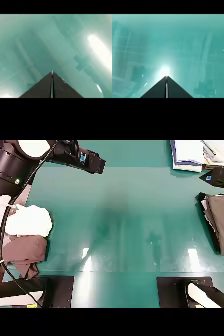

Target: Fold the shirts.

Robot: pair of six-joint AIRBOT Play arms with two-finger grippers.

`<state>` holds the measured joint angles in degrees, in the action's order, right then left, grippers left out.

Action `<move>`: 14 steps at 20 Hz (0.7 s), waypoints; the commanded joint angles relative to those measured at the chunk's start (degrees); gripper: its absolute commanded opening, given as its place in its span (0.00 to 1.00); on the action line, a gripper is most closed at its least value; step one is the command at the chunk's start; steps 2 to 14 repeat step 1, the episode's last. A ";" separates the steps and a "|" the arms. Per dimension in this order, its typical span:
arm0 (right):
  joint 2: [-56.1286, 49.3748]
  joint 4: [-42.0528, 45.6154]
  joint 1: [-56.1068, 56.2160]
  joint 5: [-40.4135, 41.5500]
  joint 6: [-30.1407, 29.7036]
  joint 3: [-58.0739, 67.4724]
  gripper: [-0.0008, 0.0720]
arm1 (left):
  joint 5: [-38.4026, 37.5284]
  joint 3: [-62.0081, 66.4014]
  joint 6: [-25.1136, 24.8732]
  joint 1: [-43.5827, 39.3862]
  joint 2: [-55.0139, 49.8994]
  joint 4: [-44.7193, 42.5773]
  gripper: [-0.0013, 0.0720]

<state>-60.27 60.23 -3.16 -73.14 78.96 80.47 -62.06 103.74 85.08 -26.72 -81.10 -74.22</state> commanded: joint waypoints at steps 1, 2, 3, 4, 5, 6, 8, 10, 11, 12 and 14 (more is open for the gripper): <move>-0.04 -0.22 1.90 0.09 0.00 -0.81 0.03 | 0.17 0.00 0.00 -0.02 -0.02 -0.02 0.05; -0.04 -0.22 1.90 0.09 0.00 -0.81 0.03 | 0.17 0.00 0.00 -0.02 -0.02 -0.02 0.05; -0.04 -0.22 1.90 0.09 0.00 -0.81 0.03 | 0.17 0.00 0.00 -0.02 -0.02 -0.02 0.05; -0.04 -0.22 1.90 0.09 0.00 -0.81 0.03 | 0.17 0.00 0.00 -0.02 -0.02 -0.02 0.05; -0.04 -0.22 1.90 0.09 0.00 -0.81 0.03 | 0.17 0.00 0.00 -0.02 -0.02 -0.02 0.05; -0.04 -0.22 1.90 0.09 0.00 -0.81 0.03 | 0.17 0.00 0.00 -0.02 -0.02 -0.02 0.05; -0.04 -0.22 1.90 0.09 0.00 -0.81 0.03 | 0.17 0.00 0.00 -0.02 -0.02 -0.02 0.05; -0.04 -0.22 1.90 0.09 0.00 -0.81 0.03 | 0.17 0.00 0.00 -0.02 -0.02 -0.02 0.05; -0.04 -0.22 1.90 0.09 0.00 -0.81 0.03 | 0.17 0.00 0.00 -0.02 -0.02 -0.02 0.05; -0.04 -0.22 1.90 0.09 0.00 -0.81 0.03 | 0.17 0.00 0.00 -0.02 -0.02 -0.02 0.05; -0.04 -0.22 1.90 0.09 0.00 -0.81 0.03 | 0.17 0.00 0.00 -0.02 -0.02 -0.02 0.05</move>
